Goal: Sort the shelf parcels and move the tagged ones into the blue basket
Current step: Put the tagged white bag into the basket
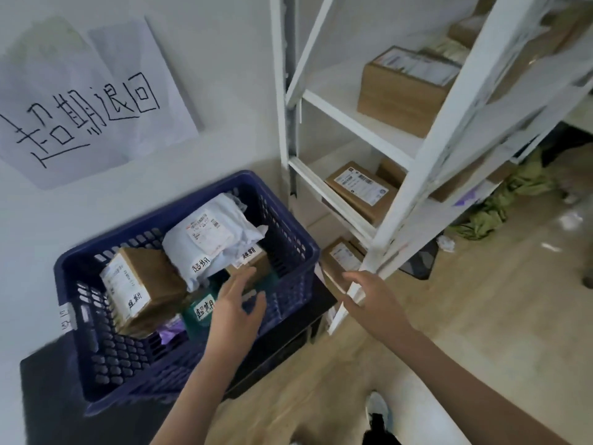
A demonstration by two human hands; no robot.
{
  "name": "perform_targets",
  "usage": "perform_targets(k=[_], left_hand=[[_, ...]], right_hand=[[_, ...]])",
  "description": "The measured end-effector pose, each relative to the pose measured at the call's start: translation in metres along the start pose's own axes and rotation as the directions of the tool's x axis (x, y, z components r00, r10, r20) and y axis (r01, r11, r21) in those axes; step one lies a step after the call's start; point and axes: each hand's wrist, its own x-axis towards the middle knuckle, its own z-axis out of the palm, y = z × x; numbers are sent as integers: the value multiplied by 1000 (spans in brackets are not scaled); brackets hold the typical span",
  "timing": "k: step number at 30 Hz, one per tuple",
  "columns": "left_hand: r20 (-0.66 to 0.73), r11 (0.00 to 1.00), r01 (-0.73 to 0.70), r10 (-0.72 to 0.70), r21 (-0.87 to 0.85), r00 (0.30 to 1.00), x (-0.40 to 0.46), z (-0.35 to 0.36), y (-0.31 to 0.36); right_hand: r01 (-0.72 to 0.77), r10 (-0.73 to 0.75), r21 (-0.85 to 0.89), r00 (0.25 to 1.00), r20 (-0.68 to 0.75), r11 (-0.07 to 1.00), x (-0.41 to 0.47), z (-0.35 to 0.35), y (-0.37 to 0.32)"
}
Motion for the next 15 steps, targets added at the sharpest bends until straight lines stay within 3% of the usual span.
perform_targets(k=[3, 7, 15], left_hand=[[111, 993, -104, 98, 48, 989, -13, 31, 24], [253, 985, -129, 97, 112, 962, -18, 69, 56], [277, 976, -117, 63, 183, 959, -19, 144, 128]], right_hand=[[-57, 57, -17, 998, -17, 998, -12, -23, 25], [-79, 78, -17, 996, -29, 997, -28, -62, 60], [-28, 28, -19, 1000, -7, 999, -46, -147, 139]])
